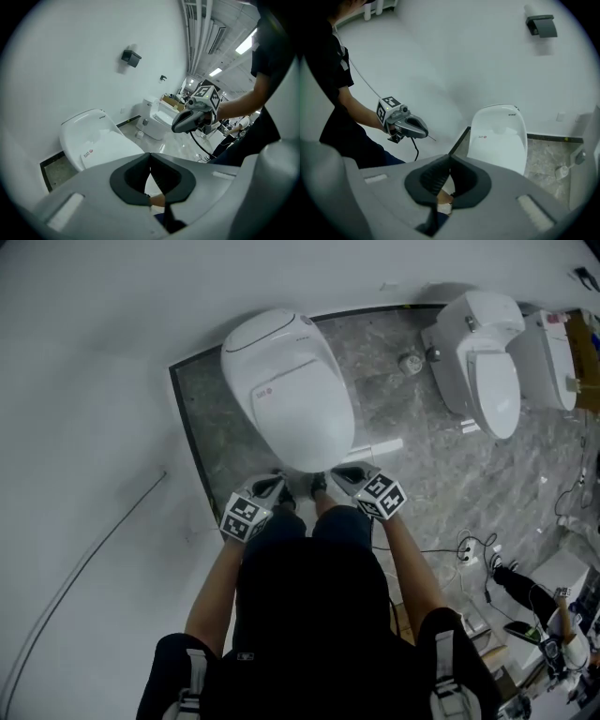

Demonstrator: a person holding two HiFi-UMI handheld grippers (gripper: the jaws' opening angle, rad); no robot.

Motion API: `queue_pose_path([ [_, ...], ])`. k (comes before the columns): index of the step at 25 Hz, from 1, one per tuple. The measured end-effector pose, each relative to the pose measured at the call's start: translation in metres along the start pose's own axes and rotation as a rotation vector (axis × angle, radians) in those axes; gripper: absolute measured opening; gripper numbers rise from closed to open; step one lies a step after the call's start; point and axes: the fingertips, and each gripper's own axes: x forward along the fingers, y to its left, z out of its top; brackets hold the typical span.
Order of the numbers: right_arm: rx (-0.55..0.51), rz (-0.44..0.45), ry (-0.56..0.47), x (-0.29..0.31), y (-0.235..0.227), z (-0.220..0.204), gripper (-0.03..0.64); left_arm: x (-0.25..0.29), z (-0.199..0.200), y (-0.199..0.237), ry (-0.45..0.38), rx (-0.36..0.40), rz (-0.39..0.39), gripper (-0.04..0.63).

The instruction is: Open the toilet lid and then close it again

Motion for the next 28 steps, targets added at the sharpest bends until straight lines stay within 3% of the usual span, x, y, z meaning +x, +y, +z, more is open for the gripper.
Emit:
queue_pose_path([
  [8,0.007,-0.075,-0.109,-0.060,-0.015,0.040,0.003,0.001,0.066,-0.008,-0.077,0.078,0.032,0.011],
  [15,-0.050,-0.078,-0.144,-0.086,-0.031,0.064,0.003,-0.003,0.095,-0.017,-0.127,0.083,0.070,0.011],
  [28,-0.167,-0.055,-0.161,-0.080,-0.038,0.098,0.004,-0.023,0.111,-0.002,-0.182,-0.011,0.174,0.011],
])
